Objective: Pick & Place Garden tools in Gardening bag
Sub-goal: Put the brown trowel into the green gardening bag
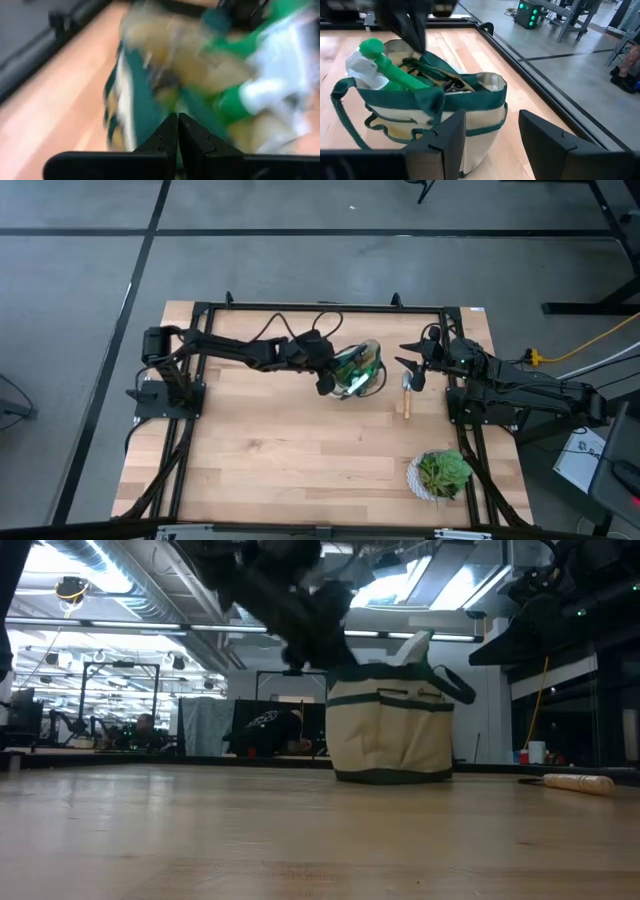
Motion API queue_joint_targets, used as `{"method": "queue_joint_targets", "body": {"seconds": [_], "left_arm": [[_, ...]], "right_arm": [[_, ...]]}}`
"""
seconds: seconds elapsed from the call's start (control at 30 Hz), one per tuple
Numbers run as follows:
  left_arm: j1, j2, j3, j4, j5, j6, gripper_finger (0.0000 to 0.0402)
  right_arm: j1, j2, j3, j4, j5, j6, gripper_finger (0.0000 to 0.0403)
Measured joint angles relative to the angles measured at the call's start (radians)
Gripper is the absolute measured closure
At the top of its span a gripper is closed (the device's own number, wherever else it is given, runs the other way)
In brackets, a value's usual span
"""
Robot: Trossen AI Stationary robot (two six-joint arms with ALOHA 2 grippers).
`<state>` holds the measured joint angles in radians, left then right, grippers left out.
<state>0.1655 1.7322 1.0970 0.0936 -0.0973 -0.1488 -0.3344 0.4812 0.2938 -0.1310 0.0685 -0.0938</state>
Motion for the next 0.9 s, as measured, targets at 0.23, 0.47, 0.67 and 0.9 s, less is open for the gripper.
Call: {"method": "queue_joint_targets", "body": {"seconds": [0.23, 0.47, 0.67, 0.9], "left_arm": [[-0.057, -0.134, 0.001, 0.010, -0.113, 0.057, 0.0400], [-0.145, -0.183, 0.002, 0.014, -0.126, 0.058, 0.0400], [-0.225, -0.174, 0.002, 0.006, -0.128, 0.014, 0.0399], [-0.322, -0.174, 0.002, 0.016, -0.122, -0.022, 0.0399]], "right_arm": [[0.000, 0.000, 0.000, 0.000, 0.000, 0.000, 0.0217], [0.000, 0.000, 0.000, 0.000, 0.000, 0.000, 0.0217], [0.000, 0.000, 0.000, 0.000, 0.000, 0.000, 0.0217], [0.000, 0.000, 0.000, 0.000, 0.000, 0.000, 0.0217]]}}
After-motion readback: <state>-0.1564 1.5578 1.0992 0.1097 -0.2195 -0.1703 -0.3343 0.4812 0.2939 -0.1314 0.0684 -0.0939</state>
